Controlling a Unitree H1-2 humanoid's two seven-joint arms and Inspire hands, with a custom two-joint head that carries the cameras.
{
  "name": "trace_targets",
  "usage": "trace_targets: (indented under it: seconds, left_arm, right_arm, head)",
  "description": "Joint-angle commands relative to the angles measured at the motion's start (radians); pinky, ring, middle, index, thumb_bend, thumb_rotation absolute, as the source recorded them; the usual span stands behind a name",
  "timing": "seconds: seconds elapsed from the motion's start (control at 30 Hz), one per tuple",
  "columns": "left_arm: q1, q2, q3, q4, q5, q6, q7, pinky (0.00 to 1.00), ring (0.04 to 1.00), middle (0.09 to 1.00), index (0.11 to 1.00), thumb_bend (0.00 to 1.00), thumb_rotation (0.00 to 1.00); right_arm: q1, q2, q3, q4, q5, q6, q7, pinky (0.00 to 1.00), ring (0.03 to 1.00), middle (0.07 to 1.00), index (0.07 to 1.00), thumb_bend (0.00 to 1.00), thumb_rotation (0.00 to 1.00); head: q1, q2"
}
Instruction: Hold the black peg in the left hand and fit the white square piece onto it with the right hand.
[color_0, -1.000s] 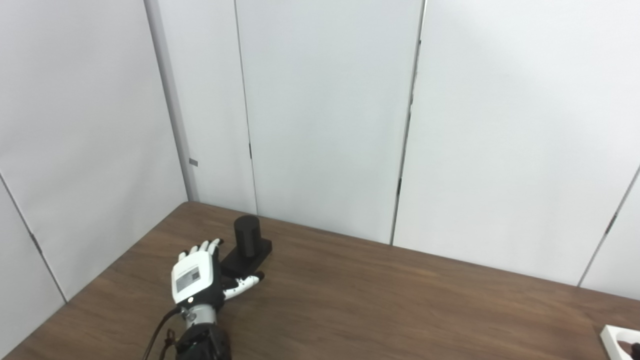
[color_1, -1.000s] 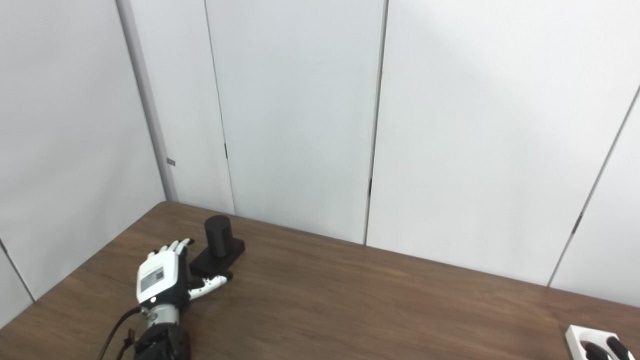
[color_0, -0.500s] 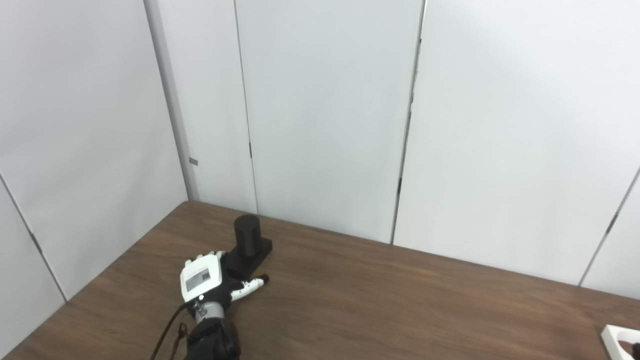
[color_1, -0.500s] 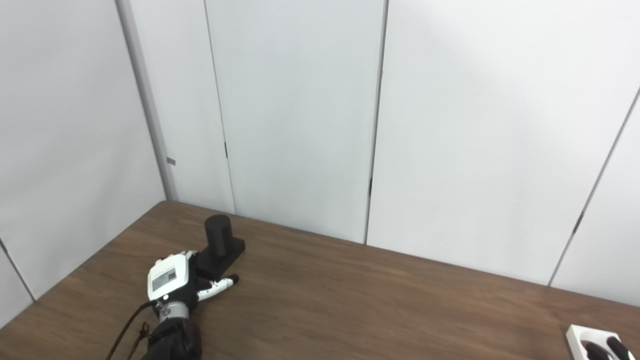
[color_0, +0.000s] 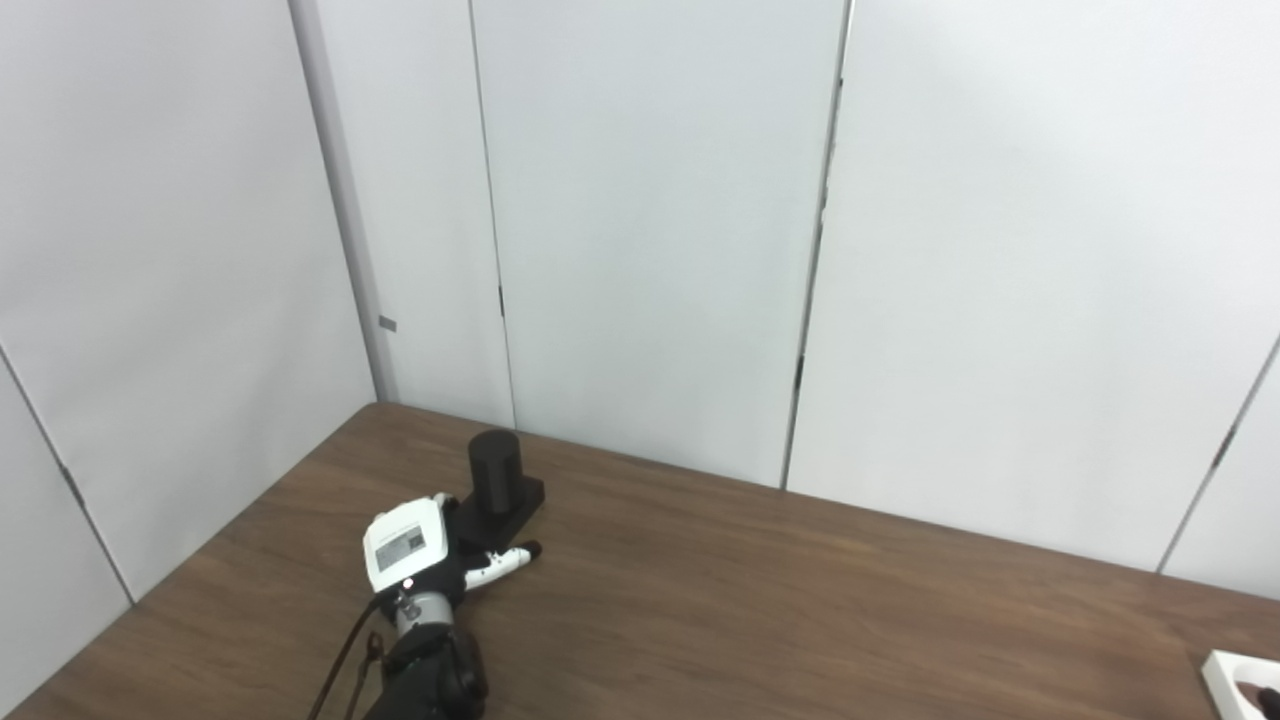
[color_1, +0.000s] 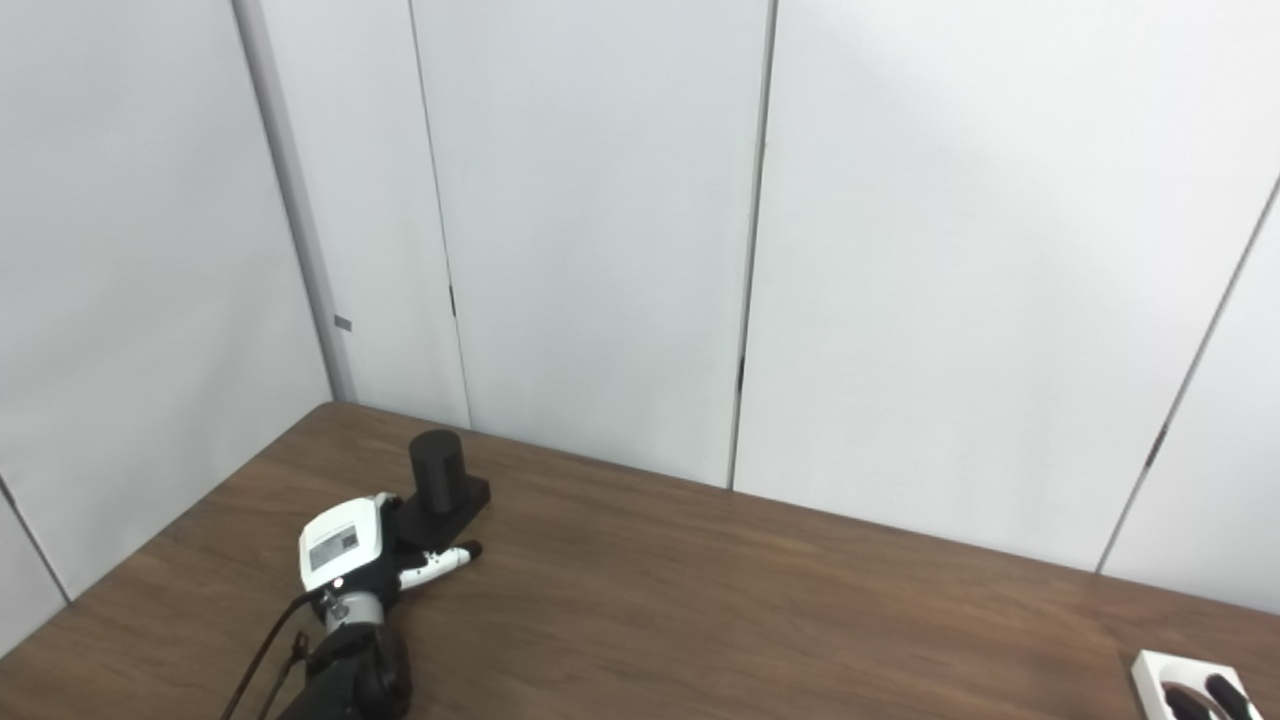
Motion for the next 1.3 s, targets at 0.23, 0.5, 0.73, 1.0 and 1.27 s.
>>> trace_targets:
  seconds: [0.23,0.5,0.73,1.0,1.27]
  left_arm:
    - [-0.063,0.022,0.001,0.033,-0.030,-0.003,0.054,0.93,0.835,0.785,0.656,0.86,0.52]
    - [-0.041,0.020,0.031,-0.001,-0.098,-0.081,0.083,0.92,0.799,0.696,0.483,0.52,0.06]
    - [-0.025,0.016,0.036,-0.017,-0.128,-0.102,0.093,0.92,0.807,0.702,0.480,0.52,0.05]
    - [-0.012,0.019,0.033,-0.039,-0.150,-0.117,0.072,0.88,0.811,0.696,0.481,0.52,0.05]
    - [0.074,0.040,-0.001,-0.179,-0.216,-0.287,-0.063,0.69,0.751,0.704,0.483,0.51,0.04]
  right_arm:
    - [0.102,0.058,0.019,0.087,0.017,0.012,-0.011,0.85,0.895,0.858,0.924,0.84,0.93]
    - [0.106,0.042,0.033,0.086,0.062,0.010,0.032,1.00,0.994,0.952,0.975,0.78,0.95]
    - [0.126,0.053,0.036,0.021,0.081,0.098,0.022,1.00,0.988,0.944,0.976,0.78,0.94]
    - [0.129,0.060,0.034,-0.001,0.079,0.126,0.017,1.00,0.984,0.935,0.974,0.78,0.95]
    - [0.133,0.070,0.034,-0.015,0.077,0.139,0.011,1.00,0.992,0.936,0.994,0.74,0.95]
  head:
    - [-0.001,0.001]
    - [-0.003,0.008]
    - [-0.005,0.012]
    - [-0.018,0.023]
    - [-0.063,0.050]
